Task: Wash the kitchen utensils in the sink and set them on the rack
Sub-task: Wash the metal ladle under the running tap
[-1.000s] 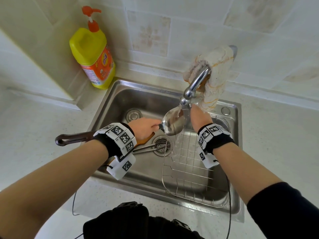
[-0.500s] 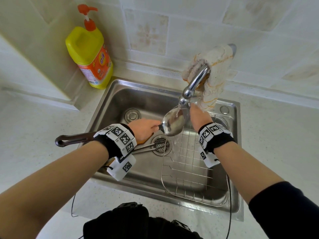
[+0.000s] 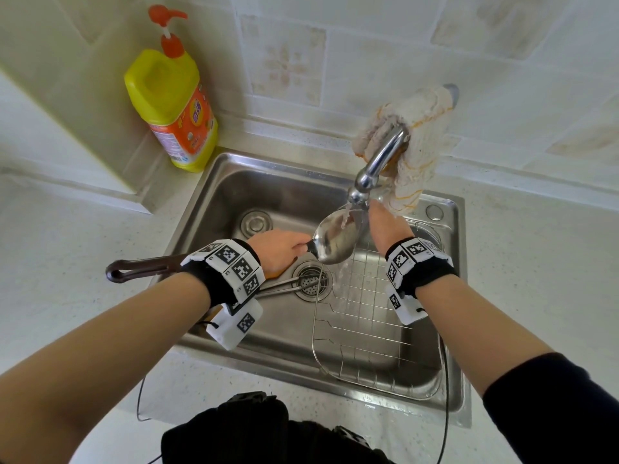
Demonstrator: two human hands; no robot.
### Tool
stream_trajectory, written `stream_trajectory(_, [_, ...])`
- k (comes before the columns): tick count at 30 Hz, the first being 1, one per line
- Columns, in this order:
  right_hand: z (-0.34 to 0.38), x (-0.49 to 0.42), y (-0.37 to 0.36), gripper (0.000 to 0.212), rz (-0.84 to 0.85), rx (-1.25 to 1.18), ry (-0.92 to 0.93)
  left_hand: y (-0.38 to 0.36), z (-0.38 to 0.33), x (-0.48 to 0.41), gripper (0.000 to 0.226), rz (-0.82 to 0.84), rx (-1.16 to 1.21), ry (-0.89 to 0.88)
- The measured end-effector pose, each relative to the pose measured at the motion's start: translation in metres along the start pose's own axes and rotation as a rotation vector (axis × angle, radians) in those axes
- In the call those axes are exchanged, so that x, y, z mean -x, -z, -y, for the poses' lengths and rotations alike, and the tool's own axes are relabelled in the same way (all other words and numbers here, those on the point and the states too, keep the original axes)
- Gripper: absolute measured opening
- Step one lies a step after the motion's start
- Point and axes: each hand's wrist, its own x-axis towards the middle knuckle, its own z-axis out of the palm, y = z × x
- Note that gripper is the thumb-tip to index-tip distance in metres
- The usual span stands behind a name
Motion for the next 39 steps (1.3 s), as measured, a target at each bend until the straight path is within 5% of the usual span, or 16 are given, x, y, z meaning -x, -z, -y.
stream_trajectory(29, [0.0,0.005,-0.001,0.05,-0.025,-0.11,-0.053,-0.006,0.002,-0.002,0.017,0.024,0.021,-0.006])
stream_trajectory(39, [0.022,0.019,0.016,0.025,-0.117,0.185,0.093,-0.002,-0.002,-0.002,0.019,0.018,0.0,-0.006])
